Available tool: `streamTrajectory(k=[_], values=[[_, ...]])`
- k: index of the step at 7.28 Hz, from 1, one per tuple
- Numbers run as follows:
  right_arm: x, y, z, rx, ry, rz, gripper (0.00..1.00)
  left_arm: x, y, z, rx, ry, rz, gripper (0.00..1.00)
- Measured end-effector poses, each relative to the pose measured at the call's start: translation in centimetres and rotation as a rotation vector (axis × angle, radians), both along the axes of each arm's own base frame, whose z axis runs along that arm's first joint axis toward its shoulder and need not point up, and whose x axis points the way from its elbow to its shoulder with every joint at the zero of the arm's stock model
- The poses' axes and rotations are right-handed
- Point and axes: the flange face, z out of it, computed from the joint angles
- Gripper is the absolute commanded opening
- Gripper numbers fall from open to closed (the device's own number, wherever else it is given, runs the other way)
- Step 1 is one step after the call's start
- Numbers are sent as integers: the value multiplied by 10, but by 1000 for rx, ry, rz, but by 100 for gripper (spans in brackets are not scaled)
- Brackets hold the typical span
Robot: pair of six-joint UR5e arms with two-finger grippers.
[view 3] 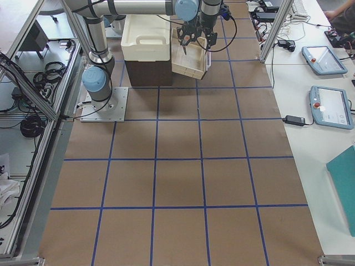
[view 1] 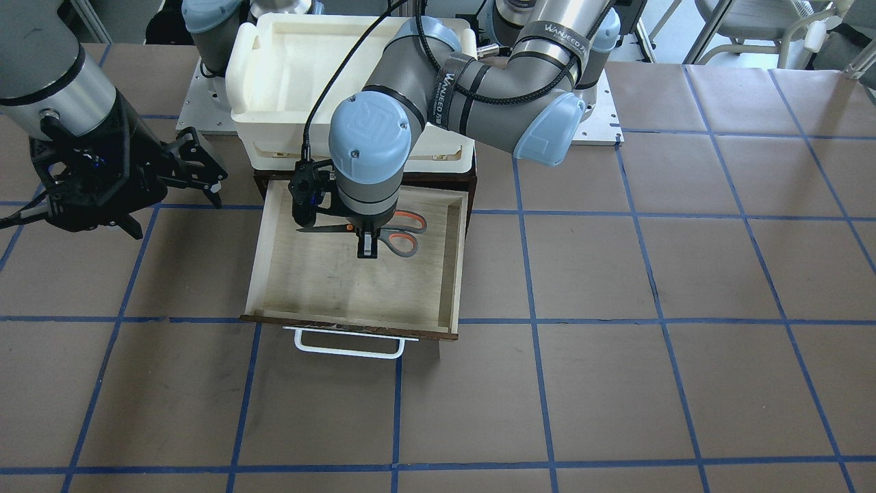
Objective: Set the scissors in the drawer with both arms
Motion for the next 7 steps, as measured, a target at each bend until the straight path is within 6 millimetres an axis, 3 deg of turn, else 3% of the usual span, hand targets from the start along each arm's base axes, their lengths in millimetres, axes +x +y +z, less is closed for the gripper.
streamTrajectory(k=[2, 3, 4, 5, 7], values=[[0, -2, -2, -2, 0, -3, 100, -2, 5, -14, 32, 1, -2, 0], [0, -2, -2, -3, 0, -1, 100, -2, 6, -17, 38, 0, 2, 15], [0, -3, -2, -2, 0, 0, 100, -3, 7, -18, 41, -2, 7, 52], [0, -3, -3, -1, 0, 1, 100, -4, 8, -18, 43, -3, 11, 66], [0, -3, -5, 3, 0, 2, 100, -7, 11, -18, 44, -4, 10, 66]])
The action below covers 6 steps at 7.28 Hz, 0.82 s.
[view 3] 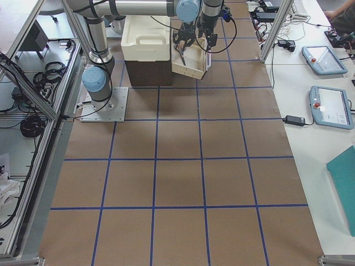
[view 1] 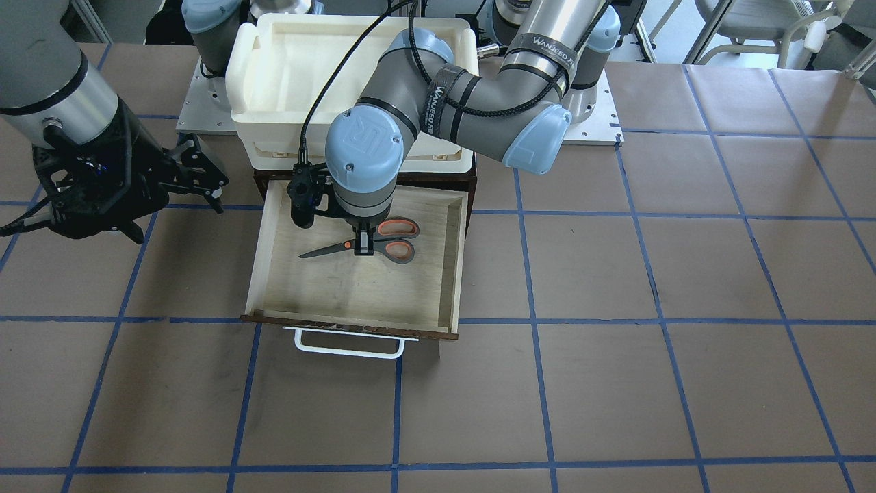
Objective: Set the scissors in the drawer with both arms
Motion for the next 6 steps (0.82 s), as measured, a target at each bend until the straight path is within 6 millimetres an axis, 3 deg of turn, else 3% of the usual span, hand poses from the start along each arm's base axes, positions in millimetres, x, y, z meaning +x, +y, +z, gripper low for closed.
streamTrajectory(k=[3, 6], values=[[-1, 2, 4, -10, 11, -16, 100, -1, 2, 9, -13, 6, 5, 66], [16, 6, 9, -21, 31, -96, 100, 9, -2, 45, -60, 32, 63, 67]])
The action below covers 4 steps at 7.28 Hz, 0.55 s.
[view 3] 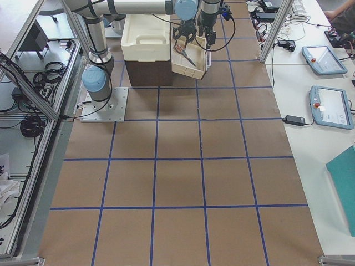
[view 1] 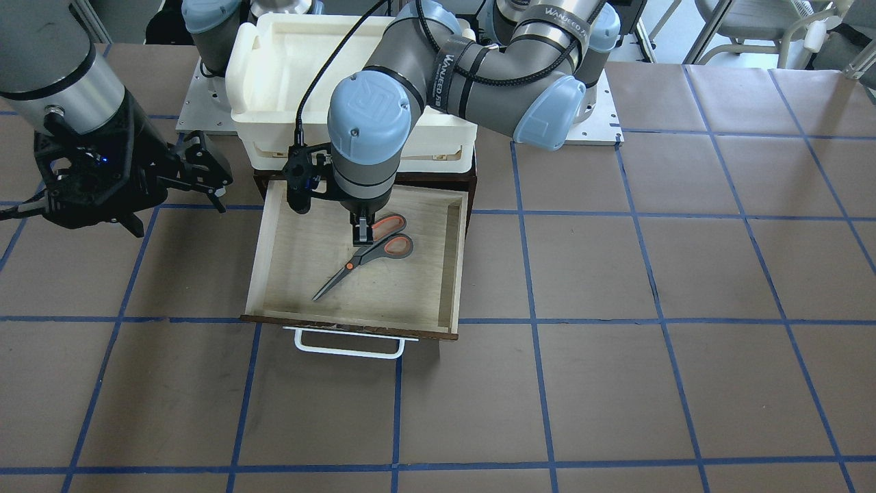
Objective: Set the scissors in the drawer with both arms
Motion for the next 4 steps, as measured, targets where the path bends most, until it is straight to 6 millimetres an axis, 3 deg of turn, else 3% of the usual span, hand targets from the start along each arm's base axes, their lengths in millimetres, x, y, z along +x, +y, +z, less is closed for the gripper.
streamTrajectory(k=[2, 4], values=[[18, 6, 2, -5, 66, -20, 100, 37, -19, 39, -44, 12, 146, 74], [23, 9, 10, -26, 81, -21, 100, 93, -32, 87, -94, 23, 269, 75]])
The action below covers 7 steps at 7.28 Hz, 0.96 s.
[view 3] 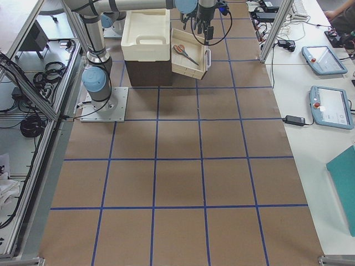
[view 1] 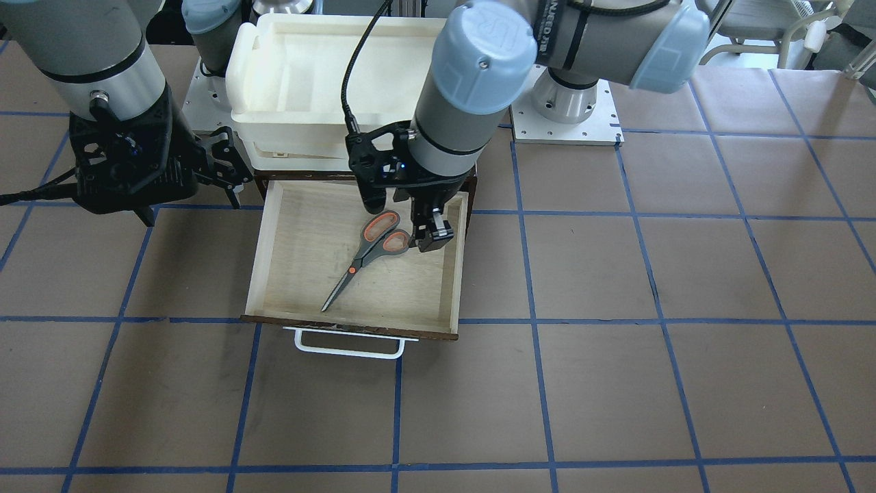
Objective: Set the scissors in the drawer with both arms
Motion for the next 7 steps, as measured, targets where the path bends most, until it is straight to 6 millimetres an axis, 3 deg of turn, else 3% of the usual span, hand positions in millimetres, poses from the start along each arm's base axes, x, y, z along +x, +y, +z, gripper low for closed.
streamTrajectory(k=[2, 4, 5, 7], values=[[0, 8, 13, -25, 1, -11, 100, 49, 17, 50, -15, -25, 120, 77], [0, 16, 21, -38, -2, -99, 100, 117, 25, 90, -40, -66, 384, 81], [2, 17, 21, -41, -8, -138, 100, 150, 28, 102, -38, -76, 557, 82], [3, 15, 21, -50, -13, -157, 100, 200, 31, 107, -17, -124, 869, 82]])
